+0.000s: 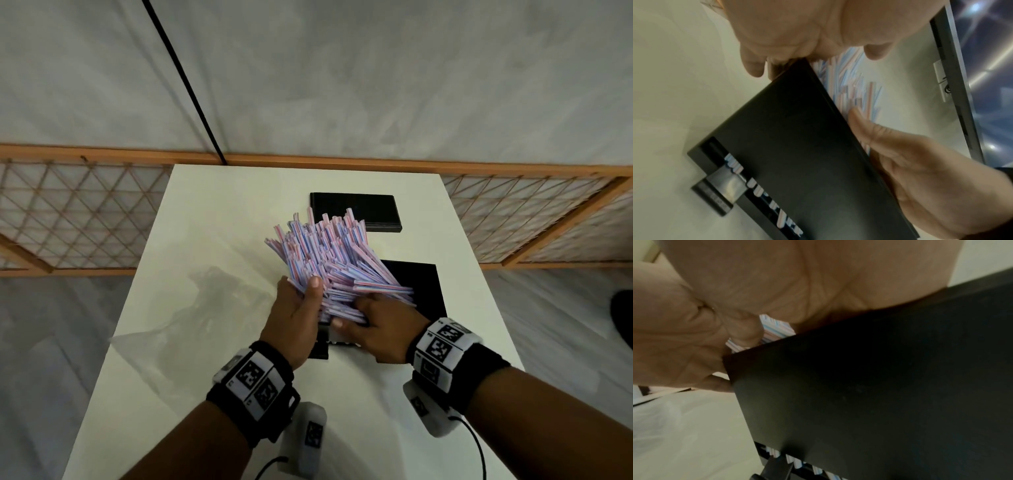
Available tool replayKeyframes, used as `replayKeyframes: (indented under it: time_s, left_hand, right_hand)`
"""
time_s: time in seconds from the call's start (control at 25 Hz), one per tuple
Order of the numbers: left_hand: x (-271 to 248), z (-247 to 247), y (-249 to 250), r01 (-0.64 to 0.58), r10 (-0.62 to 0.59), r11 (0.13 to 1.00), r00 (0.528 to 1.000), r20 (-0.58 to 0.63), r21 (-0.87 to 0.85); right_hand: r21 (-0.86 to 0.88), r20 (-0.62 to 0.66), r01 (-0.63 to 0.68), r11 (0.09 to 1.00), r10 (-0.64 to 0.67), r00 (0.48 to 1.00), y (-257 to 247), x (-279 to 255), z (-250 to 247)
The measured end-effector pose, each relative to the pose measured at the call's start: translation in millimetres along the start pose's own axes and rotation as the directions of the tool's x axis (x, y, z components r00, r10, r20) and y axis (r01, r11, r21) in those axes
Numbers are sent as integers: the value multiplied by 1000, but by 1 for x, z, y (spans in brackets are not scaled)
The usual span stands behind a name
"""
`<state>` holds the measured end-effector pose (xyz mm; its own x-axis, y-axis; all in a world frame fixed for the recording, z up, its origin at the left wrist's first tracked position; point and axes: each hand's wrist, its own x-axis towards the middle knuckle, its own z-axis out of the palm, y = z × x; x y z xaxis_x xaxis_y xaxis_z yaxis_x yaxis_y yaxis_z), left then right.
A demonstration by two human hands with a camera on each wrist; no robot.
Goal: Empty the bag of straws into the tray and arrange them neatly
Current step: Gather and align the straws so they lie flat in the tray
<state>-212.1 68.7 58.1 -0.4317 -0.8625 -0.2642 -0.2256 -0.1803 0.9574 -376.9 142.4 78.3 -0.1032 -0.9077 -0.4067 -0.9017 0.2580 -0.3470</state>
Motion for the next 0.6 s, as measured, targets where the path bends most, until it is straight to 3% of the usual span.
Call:
replayKeyframes:
  time_s: [0.12, 0.28, 0.44, 0.6]
  left_hand:
    - [-3, -5, 11, 22, -21, 997, 999, -26, 71]
    - [4, -17, 24, 6, 75, 930, 976, -206, 368]
    - [9, -18, 39, 55, 28, 904, 982, -187, 424]
    - [11, -15, 43, 4, 64, 885, 990, -129, 466]
  right_hand:
    - [-32, -59, 87, 996, -89, 994, -5, -1, 2]
    - [43, -80, 6, 999, -2, 997, 6, -19, -15]
    - [37, -201, -187, 982, 190, 961, 26, -15, -28]
    - [18, -113, -201, 980, 201, 973, 24, 6, -28]
